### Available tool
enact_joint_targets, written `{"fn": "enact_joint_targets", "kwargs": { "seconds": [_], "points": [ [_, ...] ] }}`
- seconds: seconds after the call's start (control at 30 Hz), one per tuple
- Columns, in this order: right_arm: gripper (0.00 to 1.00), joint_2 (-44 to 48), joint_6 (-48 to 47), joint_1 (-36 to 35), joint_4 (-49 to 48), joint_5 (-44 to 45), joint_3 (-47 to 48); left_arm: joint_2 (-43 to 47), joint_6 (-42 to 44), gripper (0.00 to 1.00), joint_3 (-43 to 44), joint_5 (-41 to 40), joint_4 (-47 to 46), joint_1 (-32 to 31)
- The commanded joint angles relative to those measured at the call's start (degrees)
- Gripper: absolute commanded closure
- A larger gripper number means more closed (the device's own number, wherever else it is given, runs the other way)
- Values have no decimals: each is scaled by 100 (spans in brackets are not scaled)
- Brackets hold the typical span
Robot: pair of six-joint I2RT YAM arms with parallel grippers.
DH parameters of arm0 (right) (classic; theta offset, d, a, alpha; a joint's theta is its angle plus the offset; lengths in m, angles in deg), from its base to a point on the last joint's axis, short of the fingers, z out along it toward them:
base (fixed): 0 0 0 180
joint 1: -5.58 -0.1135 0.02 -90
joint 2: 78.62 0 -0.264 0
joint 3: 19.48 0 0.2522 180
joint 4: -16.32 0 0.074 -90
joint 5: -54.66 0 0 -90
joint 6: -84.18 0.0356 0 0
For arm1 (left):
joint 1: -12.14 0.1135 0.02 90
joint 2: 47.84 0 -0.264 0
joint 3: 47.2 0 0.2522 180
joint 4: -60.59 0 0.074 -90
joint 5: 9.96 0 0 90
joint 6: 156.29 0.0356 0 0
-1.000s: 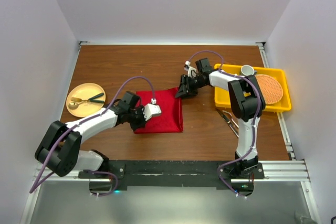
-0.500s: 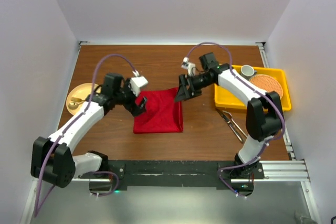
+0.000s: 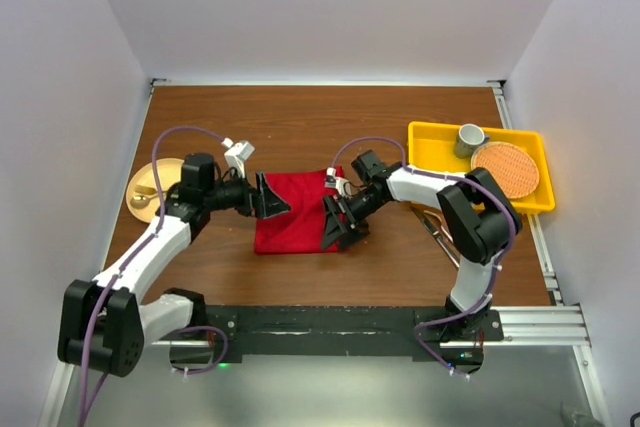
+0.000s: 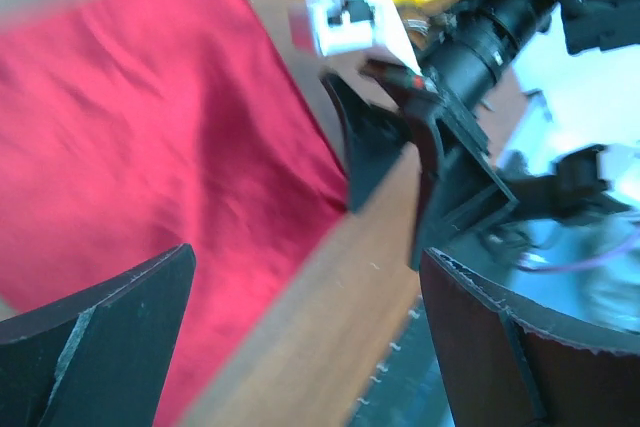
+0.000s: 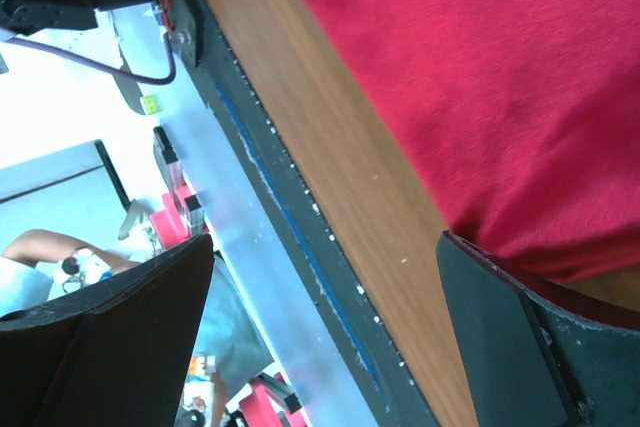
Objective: Fold the napkin into a case and place the utensils inside
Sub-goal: Smooth out the lower triangle-folded napkin at the center of the board.
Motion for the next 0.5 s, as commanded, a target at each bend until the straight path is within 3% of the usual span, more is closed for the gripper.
{"fn": "enact_joint_targets", "kwargs": {
  "seconds": [0.0,0.23,0.4,0.47],
  "points": [
    [2,-171,50,52,-309,-110,-111,-78,-1013,0,-333,611,-664,41],
    [2,-303,111,403,-369,-73,-419,-456,-1354,0,-860,278,-759,58],
    [2,-470,137,412,-519,-161,-394,-957,-1505,0,-1106,409,-1312,76],
    [2,-382,111,412,-449,-275,-297,-1176,-1408,8,-1098,305,-1225,85]
  ]
}}
